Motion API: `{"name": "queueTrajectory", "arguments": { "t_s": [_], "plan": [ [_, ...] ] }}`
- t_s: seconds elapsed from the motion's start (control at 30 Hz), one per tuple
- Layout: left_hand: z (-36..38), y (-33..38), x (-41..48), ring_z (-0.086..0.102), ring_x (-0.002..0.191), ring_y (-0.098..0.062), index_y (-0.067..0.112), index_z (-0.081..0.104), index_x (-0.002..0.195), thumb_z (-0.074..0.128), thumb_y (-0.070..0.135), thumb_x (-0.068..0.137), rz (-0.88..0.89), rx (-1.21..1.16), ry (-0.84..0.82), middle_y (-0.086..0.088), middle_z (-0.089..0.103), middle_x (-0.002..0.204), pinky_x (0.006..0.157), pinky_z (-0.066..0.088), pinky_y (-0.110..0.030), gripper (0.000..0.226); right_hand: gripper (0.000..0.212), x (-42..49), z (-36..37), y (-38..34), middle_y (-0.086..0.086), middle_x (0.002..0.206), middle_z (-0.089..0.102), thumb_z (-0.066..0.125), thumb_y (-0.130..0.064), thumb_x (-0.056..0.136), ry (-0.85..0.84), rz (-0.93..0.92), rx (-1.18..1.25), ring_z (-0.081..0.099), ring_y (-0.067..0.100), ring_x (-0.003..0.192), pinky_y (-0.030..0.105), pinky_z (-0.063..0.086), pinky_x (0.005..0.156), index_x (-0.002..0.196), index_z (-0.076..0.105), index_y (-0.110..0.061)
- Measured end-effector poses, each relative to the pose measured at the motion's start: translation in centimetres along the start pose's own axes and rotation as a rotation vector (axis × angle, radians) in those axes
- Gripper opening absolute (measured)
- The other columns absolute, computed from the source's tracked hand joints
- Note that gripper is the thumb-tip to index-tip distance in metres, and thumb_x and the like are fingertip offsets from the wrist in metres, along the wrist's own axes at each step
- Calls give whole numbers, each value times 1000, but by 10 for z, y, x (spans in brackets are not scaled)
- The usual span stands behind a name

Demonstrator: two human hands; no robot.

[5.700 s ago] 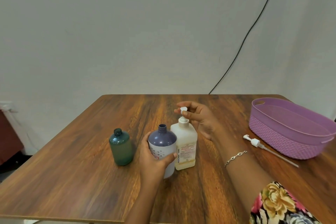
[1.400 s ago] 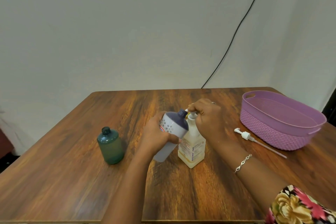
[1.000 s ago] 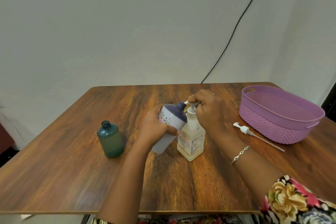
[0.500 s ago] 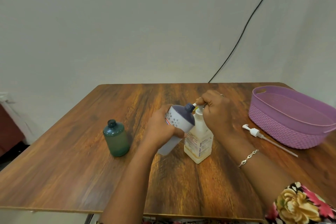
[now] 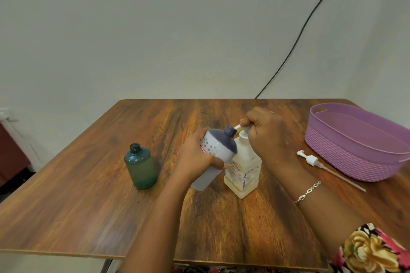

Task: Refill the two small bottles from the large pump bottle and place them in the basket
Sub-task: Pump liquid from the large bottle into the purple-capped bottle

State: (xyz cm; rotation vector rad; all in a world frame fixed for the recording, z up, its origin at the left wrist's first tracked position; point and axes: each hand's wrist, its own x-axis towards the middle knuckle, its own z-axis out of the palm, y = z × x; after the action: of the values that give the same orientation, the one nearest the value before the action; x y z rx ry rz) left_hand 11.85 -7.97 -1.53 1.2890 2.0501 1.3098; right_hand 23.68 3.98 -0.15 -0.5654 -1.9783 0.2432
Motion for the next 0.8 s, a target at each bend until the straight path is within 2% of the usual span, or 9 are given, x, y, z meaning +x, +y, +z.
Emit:
{"name": "queueTrajectory", "arguments": {
  "t_s": [0.13, 0.27, 0.43, 0.6, 0.7, 0.8],
  "plan": [
    [-3, 2, -3, 52, 102, -21, 20, 50, 122, 79, 8, 63, -2, -10, 5, -2, 55, 113, 82, 48, -40, 67, 24, -1, -1, 0, 16, 67, 64, 45, -1, 76, 54, 1, 119, 58, 28, 65, 37, 48, 60, 67, 66, 5],
    [-4, 4, -5, 53, 101, -21, 21, 50, 123, 80, 9, 63, 4, -5, -3, -3, 55, 114, 84, 49, -41, 68, 24, 7, -2, 5, 14, 67, 65, 46, -4, 75, 69, 22, 138, 59, 24, 63, 39, 51, 58, 68, 68, 2],
    [-3, 3, -7, 53, 98, -21, 25, 51, 119, 81, 11, 60, -7, -3, -18, 0, 56, 111, 82, 49, -42, 68, 33, -5, 8, 2, 14, 62, 62, 36, -9, 77, 101, -55, 71, 57, 27, 59, 38, 50, 52, 61, 63, 3],
    [-3, 8, -6, 53, 97, -22, 24, 51, 118, 80, 10, 62, -19, -22, -6, -1, 56, 109, 78, 47, -39, 65, 30, -3, 1, 1, 15, 65, 65, 43, -10, 77, 87, -9, 138, 61, 30, 63, 43, 52, 59, 65, 67, 4],
    [-4, 10, -6, 54, 98, -23, 22, 52, 119, 80, 8, 62, -12, -30, -11, -3, 56, 110, 78, 47, -39, 65, 24, 3, -3, 0, 14, 68, 66, 45, -3, 75, 58, 35, 148, 61, 26, 65, 46, 52, 61, 69, 68, 3],
    [-3, 7, -6, 53, 98, -23, 25, 51, 115, 79, 9, 63, -9, -14, -19, -2, 56, 110, 80, 48, -40, 61, 34, -6, 1, 0, 14, 67, 65, 39, -13, 80, 116, 12, 133, 59, 27, 64, 39, 51, 58, 68, 67, 3]
  ]
}}
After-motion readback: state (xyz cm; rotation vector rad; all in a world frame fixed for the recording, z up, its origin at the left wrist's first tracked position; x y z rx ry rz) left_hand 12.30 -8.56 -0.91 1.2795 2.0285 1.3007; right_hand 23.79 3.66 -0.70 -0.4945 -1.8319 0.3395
